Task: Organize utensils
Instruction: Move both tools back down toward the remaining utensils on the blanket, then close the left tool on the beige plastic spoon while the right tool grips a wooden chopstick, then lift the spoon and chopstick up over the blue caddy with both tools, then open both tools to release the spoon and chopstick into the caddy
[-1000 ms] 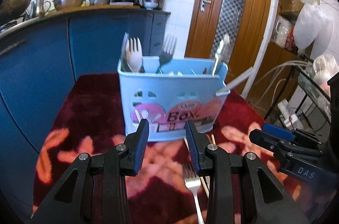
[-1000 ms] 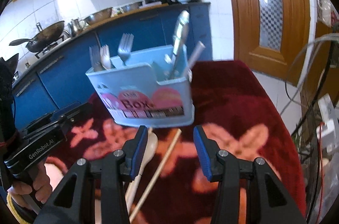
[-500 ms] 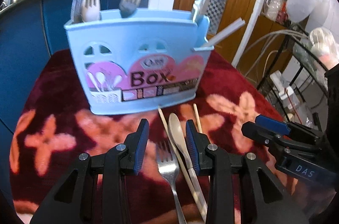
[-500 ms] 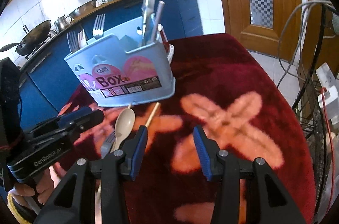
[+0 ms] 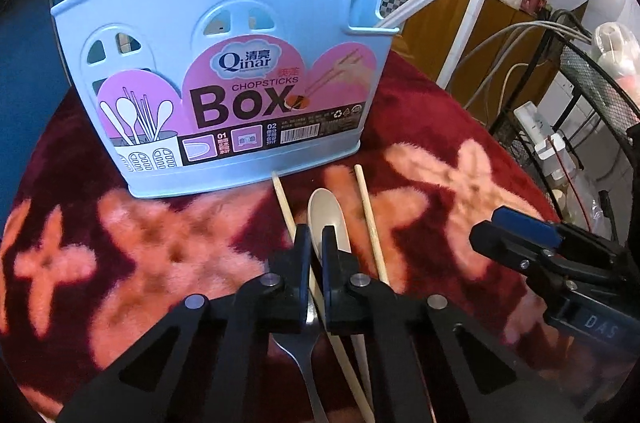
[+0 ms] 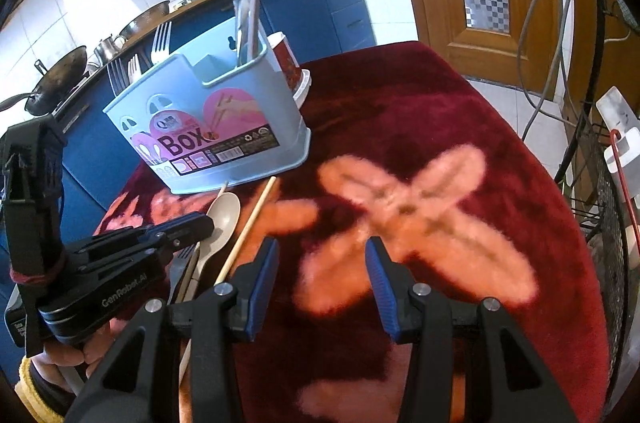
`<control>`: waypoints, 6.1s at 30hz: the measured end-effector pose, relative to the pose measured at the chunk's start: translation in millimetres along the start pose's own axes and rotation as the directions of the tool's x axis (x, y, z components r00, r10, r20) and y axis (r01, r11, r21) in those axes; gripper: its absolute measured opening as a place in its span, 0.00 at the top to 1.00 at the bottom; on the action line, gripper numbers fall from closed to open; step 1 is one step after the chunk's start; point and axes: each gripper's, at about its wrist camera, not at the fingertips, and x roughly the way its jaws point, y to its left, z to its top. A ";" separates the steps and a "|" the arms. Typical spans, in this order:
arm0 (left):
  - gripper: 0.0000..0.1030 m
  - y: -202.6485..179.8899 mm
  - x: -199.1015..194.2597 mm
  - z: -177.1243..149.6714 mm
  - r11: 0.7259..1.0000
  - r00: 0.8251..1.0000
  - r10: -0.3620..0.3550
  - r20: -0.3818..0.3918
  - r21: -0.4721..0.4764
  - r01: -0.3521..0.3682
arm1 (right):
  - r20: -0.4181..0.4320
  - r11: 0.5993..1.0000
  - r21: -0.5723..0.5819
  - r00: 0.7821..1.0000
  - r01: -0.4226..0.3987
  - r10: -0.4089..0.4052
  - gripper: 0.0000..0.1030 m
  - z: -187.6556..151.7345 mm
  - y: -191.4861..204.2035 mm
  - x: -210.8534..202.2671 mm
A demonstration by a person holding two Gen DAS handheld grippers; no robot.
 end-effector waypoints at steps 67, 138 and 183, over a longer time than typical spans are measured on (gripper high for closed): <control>0.93 83.6 -17.4 -9.1 0.972 0.992 -0.064 -0.106 -0.233 0.038 | -0.276 0.990 -0.051 0.955 -0.129 0.110 0.94 29.5 42.5 61.5; 0.93 111.4 -61.5 149.1 0.960 0.691 0.268 0.671 -0.249 -0.131 | 0.564 0.977 -0.187 0.802 -0.108 0.196 0.94 163.0 84.8 38.2; 0.67 79.7 -137.4 110.5 0.981 0.770 0.172 0.615 -0.181 -0.074 | 0.529 0.971 -0.206 0.821 -0.121 0.214 0.71 130.6 94.0 -35.6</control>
